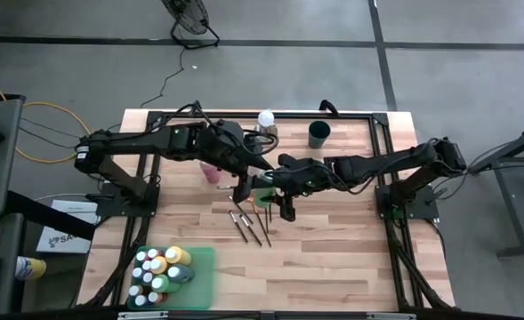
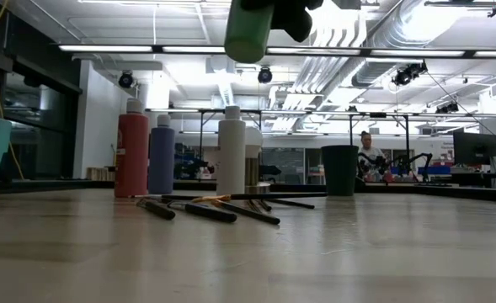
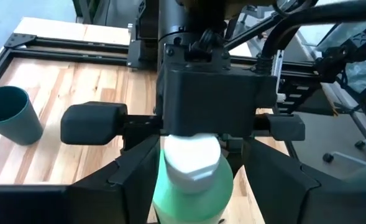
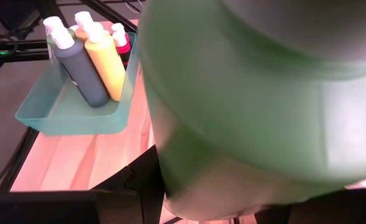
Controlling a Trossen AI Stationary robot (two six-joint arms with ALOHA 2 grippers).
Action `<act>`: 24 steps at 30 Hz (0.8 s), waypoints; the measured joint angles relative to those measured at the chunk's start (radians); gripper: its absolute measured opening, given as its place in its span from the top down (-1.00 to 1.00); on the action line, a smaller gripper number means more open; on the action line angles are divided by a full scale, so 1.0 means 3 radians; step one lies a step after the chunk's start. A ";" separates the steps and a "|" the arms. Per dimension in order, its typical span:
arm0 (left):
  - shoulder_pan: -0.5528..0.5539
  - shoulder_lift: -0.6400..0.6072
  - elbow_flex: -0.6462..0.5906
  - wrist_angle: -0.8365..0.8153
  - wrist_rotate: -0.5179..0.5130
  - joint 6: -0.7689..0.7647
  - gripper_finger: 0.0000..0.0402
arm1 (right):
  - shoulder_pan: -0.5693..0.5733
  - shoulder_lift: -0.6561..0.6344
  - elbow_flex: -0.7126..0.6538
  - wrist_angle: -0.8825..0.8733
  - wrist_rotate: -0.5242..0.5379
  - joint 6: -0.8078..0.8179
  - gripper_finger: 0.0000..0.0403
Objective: Pick & Place Paint Supplies
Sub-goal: Put the green paint bottle into the green bin
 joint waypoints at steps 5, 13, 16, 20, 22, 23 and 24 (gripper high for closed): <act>0.0000 0.0000 0.0000 -0.0009 -0.0003 0.0000 0.13 | 0.0001 0.0000 0.0000 0.0001 -0.0009 -0.0003 0.15; 0.0003 0.0000 0.0000 -0.0044 0.0004 0.0048 0.44 | 0.0002 0.0000 0.0000 -0.0003 -0.0006 -0.0008 0.15; 0.0003 0.0000 0.0003 -0.0068 0.0013 0.0093 0.44 | 0.0002 0.0001 0.0000 -0.0004 0.0001 -0.0006 0.15; 0.0001 0.0000 0.0003 -0.0065 0.0026 0.0102 0.44 | 0.0002 0.0001 -0.0001 -0.0004 0.0003 0.0001 0.15; 0.0001 0.0000 0.0003 -0.0068 0.0027 0.0106 0.44 | 0.0004 0.0002 -0.0001 -0.0003 0.0003 0.0000 0.15; 0.0001 0.0000 0.0003 -0.0068 0.0028 0.0113 0.44 | 0.0004 0.0001 -0.0001 -0.0004 0.0004 0.0000 0.14; 0.0001 0.0000 0.0003 -0.0069 0.0028 0.0119 0.44 | 0.0004 0.0003 -0.0001 -0.0004 0.0001 0.0000 0.12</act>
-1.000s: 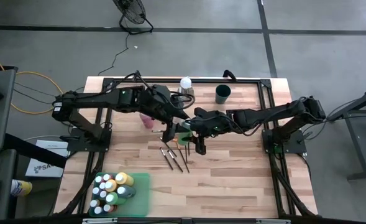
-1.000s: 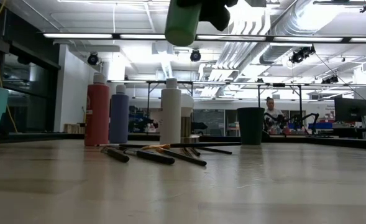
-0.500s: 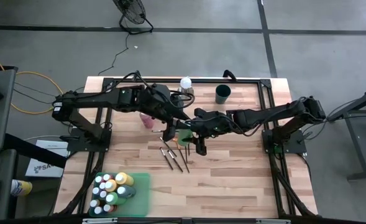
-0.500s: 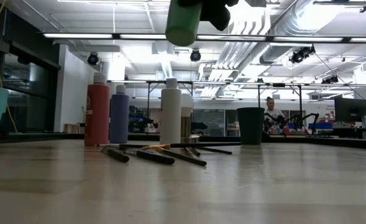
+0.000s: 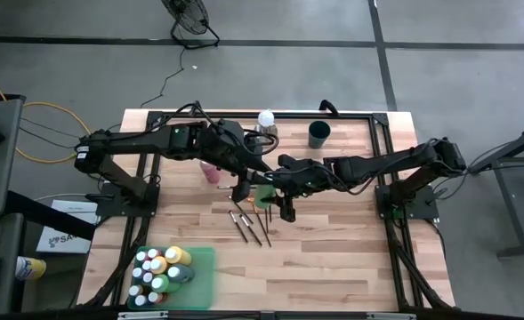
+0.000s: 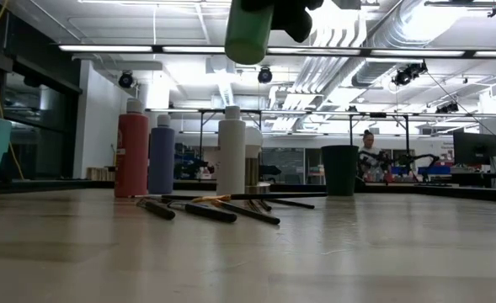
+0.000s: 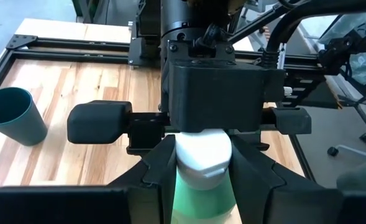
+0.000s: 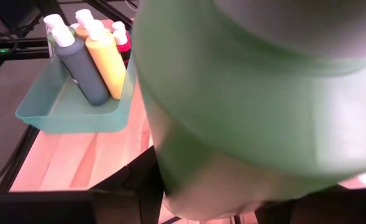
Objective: Pick & Place Paint Supplies
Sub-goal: Put the green paint bottle into the green bin
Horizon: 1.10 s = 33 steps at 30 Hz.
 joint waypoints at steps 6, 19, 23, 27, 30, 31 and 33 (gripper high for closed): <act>-0.0004 -0.0003 0.0000 -0.0019 0.0022 0.0073 0.44 | 0.0006 -0.0001 0.0000 -0.0007 -0.0002 0.0009 -0.10; -0.0008 0.0000 -0.0006 -0.0181 0.0082 0.0094 0.44 | 0.0031 -0.0029 0.0000 -0.0136 -0.0010 0.0148 -0.38; -0.0075 -0.0022 -0.0006 -0.0371 0.0060 0.0084 0.44 | 0.0033 -0.0088 0.0000 -0.0280 -0.0022 0.0271 -0.38; -0.0312 -0.0104 -0.0003 -0.0593 -0.0291 0.0028 0.44 | 0.0033 -0.0177 -0.0001 -0.0458 -0.0004 0.0440 -0.37; -0.0569 -0.0153 -0.0002 -0.0773 -0.0693 -0.0138 0.44 | 0.0035 -0.0241 0.0003 -0.0498 0.0081 0.0584 -0.36; -0.0672 -0.0169 -0.0012 -0.0816 -0.0834 -0.0202 0.44 | 0.0042 -0.0259 -0.0001 -0.0550 0.0118 0.0614 -0.36; -0.0868 -0.0208 -0.0030 -0.0830 -0.1109 -0.0349 0.44 | 0.0060 -0.0284 -0.0001 -0.0514 0.0259 0.0688 -0.36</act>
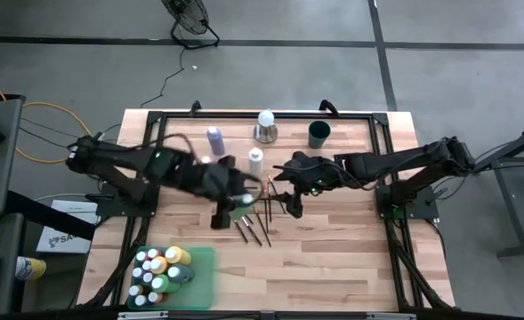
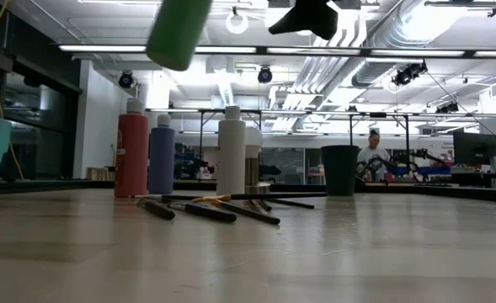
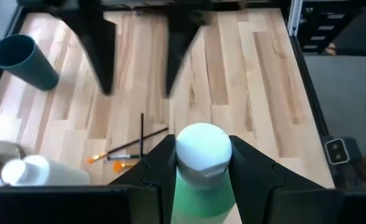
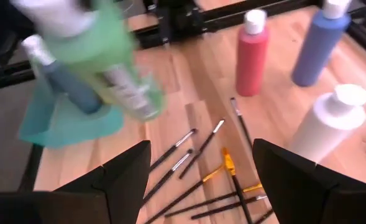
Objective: Pick & Place Paint Supplies
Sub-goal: Put the green paint bottle into the green bin
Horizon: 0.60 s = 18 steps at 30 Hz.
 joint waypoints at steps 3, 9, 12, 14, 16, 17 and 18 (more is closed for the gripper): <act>-0.0351 -0.0036 -0.0072 -0.0035 -0.0370 -0.0272 0.44 | 0.0045 -0.0031 -0.0002 0.0005 0.0187 0.0131 -0.36; -0.1048 -0.0032 -0.0288 -0.0040 -0.1124 -0.0906 0.44 | 0.0164 -0.0033 -0.0001 0.0012 0.0467 0.0496 -0.36; -0.1372 -0.0032 -0.0415 -0.0046 -0.1521 -0.1294 0.44 | 0.0246 -0.0031 -0.0001 0.0012 0.0606 0.0712 -0.36; -0.1579 -0.0032 -0.0488 -0.0053 -0.1781 -0.1562 0.44 | 0.0318 -0.0031 -0.0001 0.0011 0.0758 0.0827 -0.36; -0.1789 -0.0032 -0.0538 -0.0068 -0.2037 -0.1838 0.44 | 0.0392 -0.0031 -0.0001 0.0011 0.0909 0.0952 -0.36; -0.1895 -0.0032 -0.0564 -0.0071 -0.2167 -0.1964 0.44 | 0.0431 -0.0031 -0.0001 0.0011 0.0971 0.1025 -0.36; -0.1994 -0.0032 -0.0597 -0.0068 -0.2297 -0.2089 0.44 | 0.0471 -0.0031 -0.0001 0.0011 0.1027 0.1100 -0.36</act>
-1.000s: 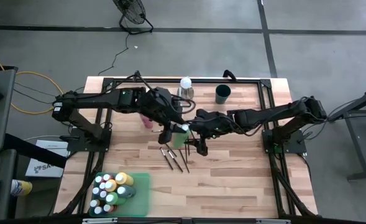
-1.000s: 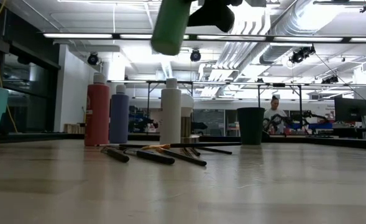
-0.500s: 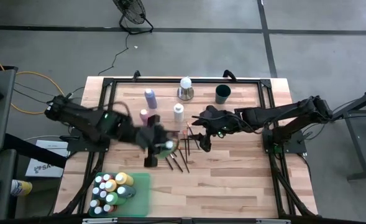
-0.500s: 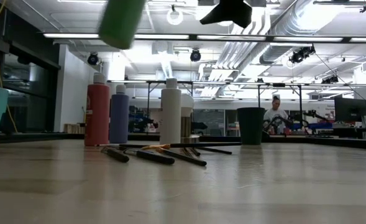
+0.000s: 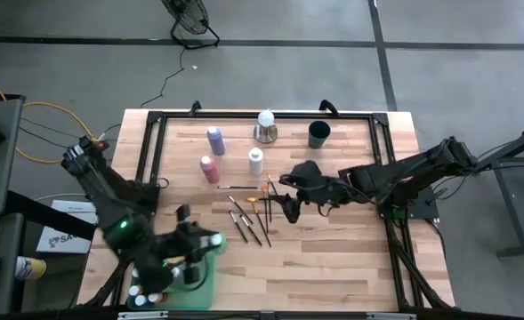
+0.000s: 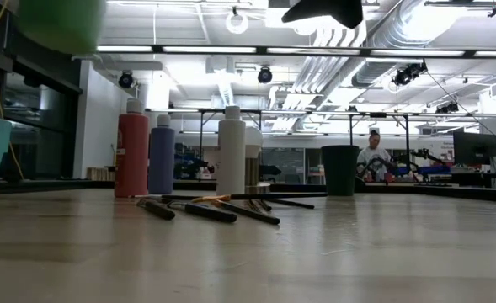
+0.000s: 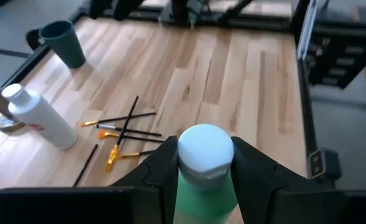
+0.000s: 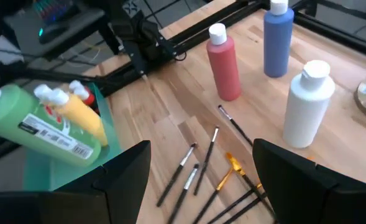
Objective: Pick & Place Paint Supplies
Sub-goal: Put the green paint bottle into the green bin
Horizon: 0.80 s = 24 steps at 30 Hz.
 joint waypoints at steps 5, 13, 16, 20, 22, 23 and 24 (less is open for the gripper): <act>-0.0368 0.0001 -0.0221 -0.0010 -0.0392 -0.0491 0.44 | 0.0214 0.0000 0.0000 -0.0010 0.0282 0.0378 -0.36; -0.0638 0.0003 -0.0533 -0.0019 -0.0418 -0.0796 0.44 | 0.0560 0.0027 -0.0001 -0.0189 0.0629 0.0910 -0.36; -0.0662 0.0003 -0.0642 -0.0081 -0.0421 -0.0952 0.44 | 0.0663 0.0071 -0.0001 -0.0194 0.0706 0.1031 -0.36; -0.0661 0.0003 -0.0754 -0.0092 -0.0373 -0.1136 0.44 | 0.0743 0.0175 -0.0001 -0.0202 0.0732 0.1198 -0.36; -0.0661 0.0003 -0.0787 -0.0086 -0.0300 -0.1176 0.44 | 0.0756 0.0237 -0.0001 -0.0200 0.0734 0.1270 -0.36; -0.0661 0.0003 -0.0803 -0.0085 -0.0250 -0.1178 0.44 | 0.0761 0.0264 -0.0001 -0.0200 0.0732 0.1294 -0.36; -0.0662 0.0003 -0.0815 -0.0086 -0.0197 -0.1183 0.44 | 0.0769 0.0296 -0.0001 -0.0199 0.0729 0.1329 -0.36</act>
